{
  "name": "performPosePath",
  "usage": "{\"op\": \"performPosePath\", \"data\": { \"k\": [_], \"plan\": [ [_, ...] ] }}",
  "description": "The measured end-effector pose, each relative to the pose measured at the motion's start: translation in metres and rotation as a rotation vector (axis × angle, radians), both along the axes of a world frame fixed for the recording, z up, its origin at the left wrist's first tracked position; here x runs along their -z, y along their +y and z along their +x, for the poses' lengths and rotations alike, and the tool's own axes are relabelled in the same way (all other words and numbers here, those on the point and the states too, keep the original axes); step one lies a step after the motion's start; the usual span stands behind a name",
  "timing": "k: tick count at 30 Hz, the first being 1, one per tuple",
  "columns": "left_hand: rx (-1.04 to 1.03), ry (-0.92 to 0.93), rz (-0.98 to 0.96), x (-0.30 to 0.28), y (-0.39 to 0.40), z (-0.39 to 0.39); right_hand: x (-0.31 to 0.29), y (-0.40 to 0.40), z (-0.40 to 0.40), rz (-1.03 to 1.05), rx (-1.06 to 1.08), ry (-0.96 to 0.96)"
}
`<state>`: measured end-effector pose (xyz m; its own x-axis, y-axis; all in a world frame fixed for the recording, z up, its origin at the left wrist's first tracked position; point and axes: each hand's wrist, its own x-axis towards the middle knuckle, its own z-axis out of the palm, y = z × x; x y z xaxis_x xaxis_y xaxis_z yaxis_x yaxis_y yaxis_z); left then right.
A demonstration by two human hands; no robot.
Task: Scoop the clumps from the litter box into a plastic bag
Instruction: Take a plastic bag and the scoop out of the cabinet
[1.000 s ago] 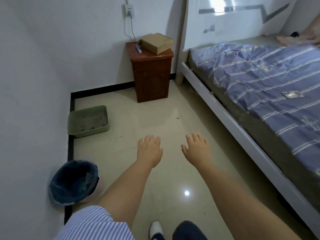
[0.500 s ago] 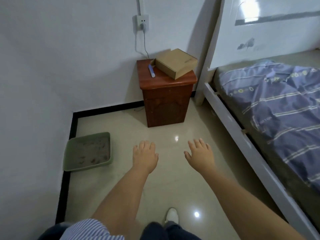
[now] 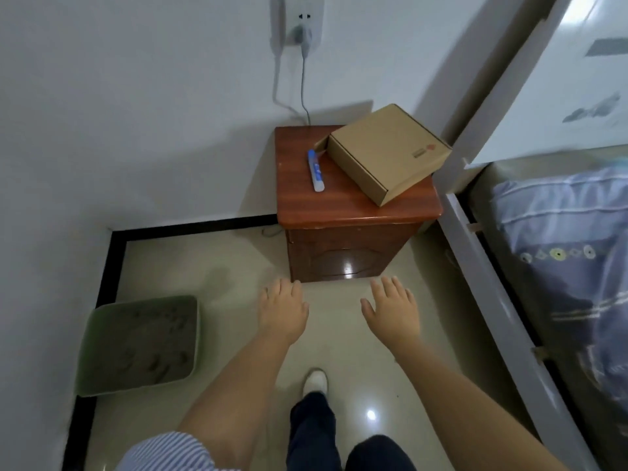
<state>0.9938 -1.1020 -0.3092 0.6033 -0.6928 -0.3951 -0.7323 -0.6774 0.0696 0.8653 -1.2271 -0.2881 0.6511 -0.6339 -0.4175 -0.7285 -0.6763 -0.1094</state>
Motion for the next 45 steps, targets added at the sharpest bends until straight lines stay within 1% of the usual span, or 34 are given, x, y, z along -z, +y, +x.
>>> {"op": "performPosePath", "data": {
  "k": [4,8,11,14,16,18,21,23,25,26,28,30,31,35,36,38,39,41,42,44,45],
  "plan": [
    [-0.07,0.083,0.05,0.055,-0.053,0.05,0.041,-0.049,0.054,0.022,-0.009,0.03],
    [-0.217,0.175,0.021,0.125,-0.089,0.088,0.103,-0.08,0.09,0.04,-0.038,0.076],
    [-0.362,0.293,-0.079,0.181,-0.108,0.112,0.159,-0.093,0.106,0.067,-0.085,0.114],
    [-0.465,0.416,-0.289,0.228,-0.121,0.126,0.204,-0.102,0.11,0.096,-0.126,0.138],
    [-0.57,0.478,-0.442,0.245,-0.129,0.129,0.227,-0.108,0.11,0.111,-0.136,0.142],
    [-0.689,0.495,-0.554,0.251,-0.136,0.129,0.244,-0.113,0.109,0.117,-0.154,0.149],
    [-0.752,0.489,-0.698,0.253,-0.143,0.125,0.259,-0.117,0.11,0.123,-0.152,0.095],
    [-0.803,0.468,-0.725,0.257,-0.143,0.129,0.263,-0.121,0.116,0.136,-0.155,0.06],
    [-0.833,0.452,-0.683,0.263,-0.138,0.134,0.266,-0.127,0.119,0.15,-0.153,0.077],
    [-0.812,0.44,-0.659,0.265,-0.133,0.137,0.265,-0.128,0.121,0.167,-0.137,0.073],
    [-0.759,0.436,-0.617,0.266,-0.119,0.136,0.264,-0.129,0.129,0.208,-0.074,0.001],
    [-0.73,0.465,-0.576,0.265,-0.103,0.125,0.266,-0.127,0.141,0.291,0.072,-0.065],
    [-0.722,0.476,-0.555,0.264,-0.095,0.117,0.265,-0.124,0.148,0.349,0.192,-0.087],
    [-0.692,0.532,-0.49,0.264,-0.075,0.095,0.276,-0.113,0.172,0.649,0.783,-0.174],
    [-0.671,0.538,-0.476,0.264,-0.072,0.091,0.279,-0.109,0.174,0.711,0.9,-0.218],
    [-0.62,0.544,-0.436,0.262,-0.066,0.088,0.282,-0.103,0.173,0.755,1.05,-0.308],
    [-0.577,0.542,-0.406,0.261,-0.062,0.088,0.28,-0.101,0.169,0.757,1.098,-0.331],
    [-0.435,0.495,-0.321,0.257,-0.055,0.089,0.278,-0.098,0.159,0.752,1.121,-0.337],
    [-0.35,0.448,-0.277,0.255,-0.053,0.09,0.278,-0.097,0.152,0.748,1.114,-0.339],
    [-0.163,0.343,-0.251,0.25,-0.057,0.09,0.276,-0.094,0.135,0.743,1.084,-0.33],
    [-0.065,0.32,-0.229,0.248,-0.062,0.086,0.276,-0.093,0.126,0.74,1.057,-0.327]
  ]
}}
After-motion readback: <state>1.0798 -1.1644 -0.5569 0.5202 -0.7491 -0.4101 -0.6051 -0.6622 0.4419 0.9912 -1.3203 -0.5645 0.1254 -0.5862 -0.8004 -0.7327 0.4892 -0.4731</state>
